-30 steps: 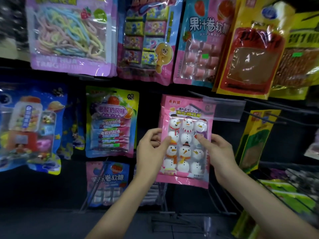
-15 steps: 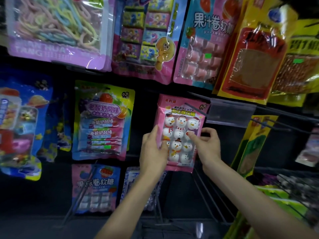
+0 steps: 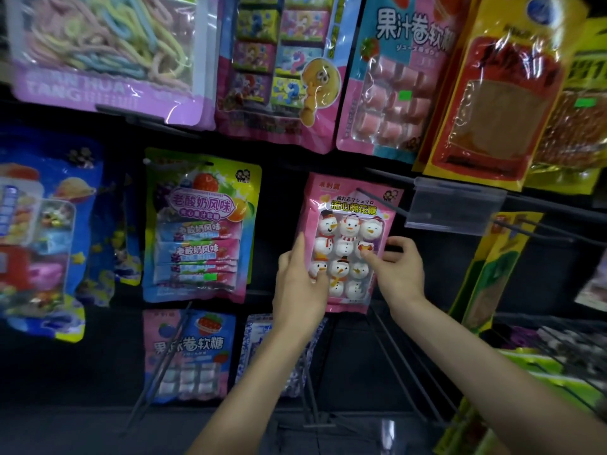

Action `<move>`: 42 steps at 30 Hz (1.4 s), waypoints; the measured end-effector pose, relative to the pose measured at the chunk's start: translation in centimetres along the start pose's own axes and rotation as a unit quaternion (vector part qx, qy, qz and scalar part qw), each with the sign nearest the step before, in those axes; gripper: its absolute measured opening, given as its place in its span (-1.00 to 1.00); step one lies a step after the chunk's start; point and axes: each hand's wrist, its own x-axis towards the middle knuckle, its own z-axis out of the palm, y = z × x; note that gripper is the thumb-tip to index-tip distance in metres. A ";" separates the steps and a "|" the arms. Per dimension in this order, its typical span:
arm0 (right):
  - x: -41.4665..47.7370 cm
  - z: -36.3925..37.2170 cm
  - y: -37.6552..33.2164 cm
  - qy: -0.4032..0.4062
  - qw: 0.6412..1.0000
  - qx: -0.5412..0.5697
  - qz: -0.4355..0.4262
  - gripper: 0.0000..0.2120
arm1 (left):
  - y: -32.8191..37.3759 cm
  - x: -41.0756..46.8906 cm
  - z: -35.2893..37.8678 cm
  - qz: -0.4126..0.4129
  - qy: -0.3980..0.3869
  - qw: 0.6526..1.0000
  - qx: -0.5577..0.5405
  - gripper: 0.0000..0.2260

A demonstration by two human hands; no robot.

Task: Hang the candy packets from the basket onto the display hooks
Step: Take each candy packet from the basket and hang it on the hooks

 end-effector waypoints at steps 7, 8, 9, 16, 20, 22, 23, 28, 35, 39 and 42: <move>-0.1 -0.1 0.0 -0.016 1.000 0.001 0.010 -0.53 | 0.4 -0.5 -0.2 -0.013 -0.003 1.000 0.003 -0.35; -0.2 -0.2 -0.1 -0.016 1.000 0.002 0.013 -0.54 | 0.5 -0.5 -0.3 -0.012 -0.002 1.000 0.008 -0.35; -0.2 -0.2 -0.1 -0.015 1.000 0.002 0.015 -0.54 | 0.5 -0.6 -0.4 -0.008 -0.001 1.000 0.013 -0.35; -0.3 -0.9 -0.1 -0.012 0.999 -0.023 0.026 -0.33 | 0.8 -1.0 -1.2 0.003 0.005 0.999 0.046 -0.35; -1.5 -2.3 0.2 -0.005 0.996 -0.087 -0.002 -0.31 | 1.4 -2.0 -2.5 0.016 0.018 0.992 0.124 -0.38; -2.5 -3.4 0.5 -0.010 0.993 -0.118 -0.014 -0.29 | 1.7 -2.7 -3.3 0.032 0.013 0.986 0.160 -0.39; -3.1 -4.0 0.5 -0.017 0.991 -0.131 -0.020 -0.29 | 1.8 -3.1 -3.7 0.043 0.005 0.983 0.179 -0.39; -7.2 -7.2 -0.7 -0.091 0.964 -0.220 -0.114 -0.29 | 3.4 -5.9 -5.6 0.097 -0.033 0.956 0.276 -0.43; -14.7 -11.5 -2.3 -0.217 0.929 -0.237 -0.186 -0.10 | 5.7 -12.2 -7.0 0.186 -0.098 0.897 0.388 -0.41; -19.5 -14.7 -1.7 -0.286 0.894 -0.286 -0.191 -0.01 | 6.4 -17.0 -8.7 0.187 -0.147 0.867 0.438 -0.31; -23.2 -16.8 -1.1 -0.334 0.874 -0.309 -0.171 0.00 | 6.3 -20.5 -10.4 0.178 -0.198 0.838 0.477 -0.27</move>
